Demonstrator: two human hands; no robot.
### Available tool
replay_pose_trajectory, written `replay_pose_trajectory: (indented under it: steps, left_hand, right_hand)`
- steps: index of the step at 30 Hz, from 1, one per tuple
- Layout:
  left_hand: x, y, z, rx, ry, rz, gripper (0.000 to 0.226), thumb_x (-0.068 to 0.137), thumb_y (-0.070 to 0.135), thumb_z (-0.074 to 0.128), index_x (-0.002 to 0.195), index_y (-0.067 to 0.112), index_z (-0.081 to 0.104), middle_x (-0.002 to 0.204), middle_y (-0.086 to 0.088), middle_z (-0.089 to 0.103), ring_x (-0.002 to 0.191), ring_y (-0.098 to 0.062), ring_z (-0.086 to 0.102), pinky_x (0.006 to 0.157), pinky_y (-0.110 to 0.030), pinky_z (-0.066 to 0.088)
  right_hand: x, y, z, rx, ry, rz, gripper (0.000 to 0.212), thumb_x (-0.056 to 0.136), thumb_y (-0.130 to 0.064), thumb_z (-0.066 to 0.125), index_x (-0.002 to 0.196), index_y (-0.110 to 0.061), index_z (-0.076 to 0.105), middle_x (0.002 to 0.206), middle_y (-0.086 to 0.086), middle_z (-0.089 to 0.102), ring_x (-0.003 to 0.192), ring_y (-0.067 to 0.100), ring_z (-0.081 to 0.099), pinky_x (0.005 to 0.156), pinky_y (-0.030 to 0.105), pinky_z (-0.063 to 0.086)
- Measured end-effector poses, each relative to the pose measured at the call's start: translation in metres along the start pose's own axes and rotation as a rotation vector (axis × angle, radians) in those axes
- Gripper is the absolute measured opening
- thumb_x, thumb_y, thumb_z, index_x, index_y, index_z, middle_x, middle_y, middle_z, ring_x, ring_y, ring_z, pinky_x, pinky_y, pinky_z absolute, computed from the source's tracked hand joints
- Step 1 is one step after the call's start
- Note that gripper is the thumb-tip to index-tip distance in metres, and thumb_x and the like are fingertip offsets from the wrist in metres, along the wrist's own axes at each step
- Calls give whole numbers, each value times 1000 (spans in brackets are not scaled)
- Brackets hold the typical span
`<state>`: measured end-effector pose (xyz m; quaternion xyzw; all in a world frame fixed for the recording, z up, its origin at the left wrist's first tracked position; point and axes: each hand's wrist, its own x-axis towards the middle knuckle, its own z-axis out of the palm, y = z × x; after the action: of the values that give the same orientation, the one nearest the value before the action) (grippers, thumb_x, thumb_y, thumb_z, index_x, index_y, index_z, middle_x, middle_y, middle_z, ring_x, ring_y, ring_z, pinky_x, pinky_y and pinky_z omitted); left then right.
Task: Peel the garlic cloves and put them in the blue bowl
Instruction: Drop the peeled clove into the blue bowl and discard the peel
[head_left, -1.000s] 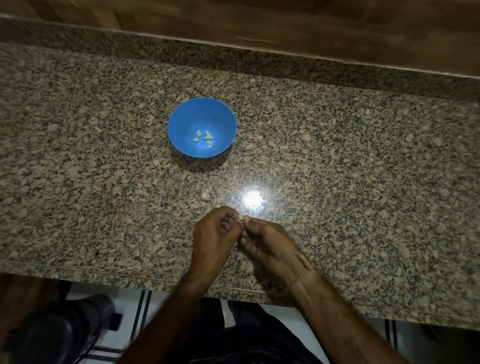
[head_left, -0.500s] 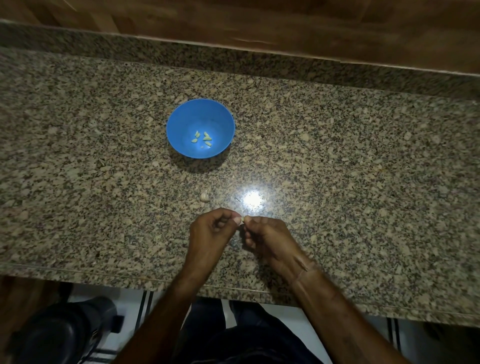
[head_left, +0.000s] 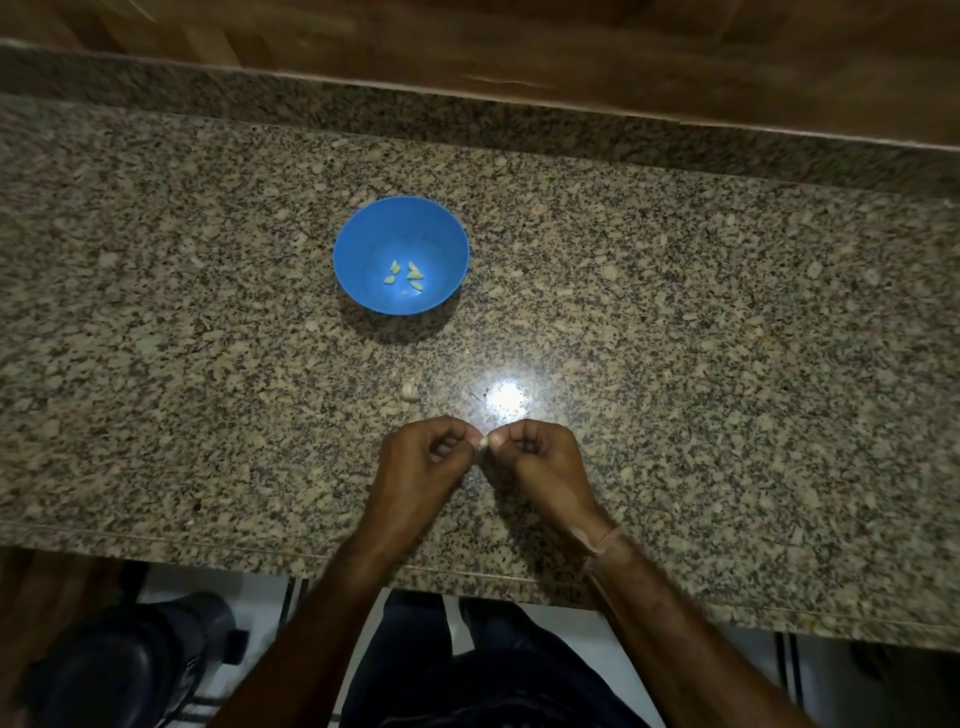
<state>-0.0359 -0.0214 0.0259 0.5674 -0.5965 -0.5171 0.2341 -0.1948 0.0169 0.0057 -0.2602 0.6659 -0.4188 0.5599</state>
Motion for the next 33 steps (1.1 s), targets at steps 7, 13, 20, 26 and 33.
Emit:
replay_pose_trajectory:
  steps: [7, 13, 20, 26, 33]
  left_hand:
    - [-1, -3, 5, 61, 38, -2, 9, 94, 17, 71, 90, 23, 76, 75, 12, 74, 69, -3, 69, 60, -15, 51]
    - [-5, -8, 10, 3, 132, -8, 18, 99, 23, 68, 82, 25, 72, 74, 15, 71, 69, 0, 65, 61, -12, 47]
    - [-7, -6, 9, -12, 142, 67, 12, 95, 13, 73, 92, 24, 76, 85, 14, 75, 84, -6, 71, 71, -19, 56]
    - [-7, -2, 16, -154, 142, -130, 15, 96, 23, 73, 82, 18, 77, 71, 3, 73, 67, -15, 68, 63, -32, 55]
    - [-14, 3, 29, -497, 192, -344, 16, 97, 17, 72, 86, 5, 77, 72, -9, 73, 62, -12, 64, 59, -27, 48]
  right_hand:
    - [-3, -6, -2, 164, -133, 166, 17, 101, -9, 68, 86, -4, 75, 69, 9, 67, 65, 21, 60, 76, 43, 54]
    - [1, -4, 2, 271, -92, 257, 17, 97, -13, 73, 87, 0, 73, 72, 14, 66, 63, 22, 58, 81, 46, 51]
    - [-1, 0, 4, 145, -78, 56, 28, 99, -23, 72, 78, -5, 72, 70, 16, 63, 67, 27, 53, 67, 42, 48]
    - [-5, 2, 10, -322, 159, -400, 26, 101, -18, 68, 77, -12, 60, 71, 3, 60, 69, 17, 56, 62, 33, 44]
    - [-2, 6, 13, -612, 273, -568, 24, 101, -15, 66, 78, -15, 57, 74, -6, 56, 72, 13, 52, 65, 24, 36]
